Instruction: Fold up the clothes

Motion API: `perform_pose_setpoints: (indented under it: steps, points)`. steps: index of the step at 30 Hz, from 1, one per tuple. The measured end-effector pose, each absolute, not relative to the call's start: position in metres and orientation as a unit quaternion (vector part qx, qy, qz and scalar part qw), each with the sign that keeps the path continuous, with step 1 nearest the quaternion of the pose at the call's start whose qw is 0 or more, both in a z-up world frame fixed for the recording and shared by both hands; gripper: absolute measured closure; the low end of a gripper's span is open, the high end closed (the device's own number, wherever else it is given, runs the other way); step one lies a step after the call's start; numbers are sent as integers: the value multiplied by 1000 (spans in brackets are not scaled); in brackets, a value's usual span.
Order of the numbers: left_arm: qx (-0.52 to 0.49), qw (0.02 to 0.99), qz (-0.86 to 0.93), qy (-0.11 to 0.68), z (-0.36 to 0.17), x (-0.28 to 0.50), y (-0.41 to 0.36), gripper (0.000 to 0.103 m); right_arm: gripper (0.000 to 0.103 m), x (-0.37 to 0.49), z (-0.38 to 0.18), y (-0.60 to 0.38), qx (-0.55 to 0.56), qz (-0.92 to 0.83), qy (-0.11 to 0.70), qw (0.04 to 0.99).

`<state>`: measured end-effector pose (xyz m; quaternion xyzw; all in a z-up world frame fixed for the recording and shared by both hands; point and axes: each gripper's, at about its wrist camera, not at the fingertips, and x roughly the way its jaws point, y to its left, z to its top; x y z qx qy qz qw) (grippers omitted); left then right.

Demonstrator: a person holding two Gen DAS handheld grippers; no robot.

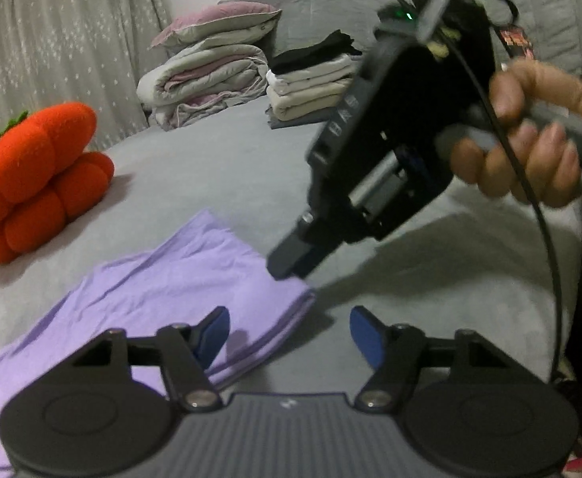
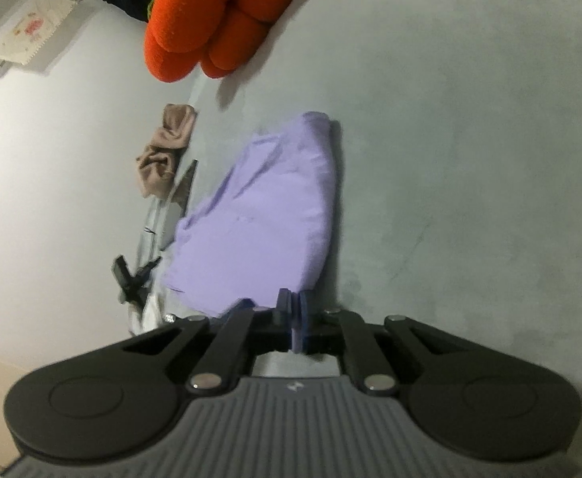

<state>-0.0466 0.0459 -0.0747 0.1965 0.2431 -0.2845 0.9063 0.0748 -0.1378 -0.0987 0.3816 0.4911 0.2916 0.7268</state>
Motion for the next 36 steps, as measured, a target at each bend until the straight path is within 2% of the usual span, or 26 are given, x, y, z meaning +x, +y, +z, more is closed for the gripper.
perform_pose_setpoints:
  steps: [2,4,5,7,8,9,11,14,15,16,17,20,24,29,30,31,32,36]
  points:
    - [201,911,-268,241,-76,-44,41,45,96,76,-96,-140,389,295,488,723]
    - [205,915,-251,240,-78,-42,37,63,96,78,-94,-141,395,298,485,721]
    - [207,917,-243,239,-79,-41,35,69,96,78,-93,-141,397,299,484,720]
    - [210,921,-226,237,-80,-38,30,92,96,80,-92,-140,395,298,484,722]
    - [208,923,-217,241,-81,-36,30,95,96,81,-92,-139,392,297,485,724]
    - [203,925,-213,242,-80,-36,31,97,96,82,-91,-138,388,293,484,728]
    - [191,927,-211,245,-77,-37,34,98,89,83,-90,-140,382,284,480,737]
    - [182,929,-211,244,-75,-39,38,98,87,86,-88,-143,371,268,474,753]
    - [181,929,-212,243,-75,-41,39,98,80,87,-89,-144,369,264,473,755]
    - [181,929,-212,243,-75,-42,39,98,64,89,-89,-146,367,260,471,759]
    - [181,929,-213,243,-75,-42,39,98,58,90,-89,-146,366,255,467,764]
    - [179,929,-213,244,-76,-43,39,98,56,96,-90,-144,358,245,454,778]
    - [175,929,-213,246,-77,-44,40,98,58,109,-91,-131,340,240,430,801]
    - [171,931,-212,243,-76,-45,39,99,72,124,-99,-121,330,234,410,818]
    - [170,932,-211,242,-76,-45,39,99,78,125,-100,-122,327,233,406,821]
    - [169,932,-211,241,-75,-46,38,99,90,126,-101,-122,326,232,404,823]
    - [167,933,-210,240,-75,-46,38,99,95,126,-104,-123,326,230,402,824]
    - [166,936,-209,231,-70,-46,34,99,97,125,-106,-130,340,223,391,826]
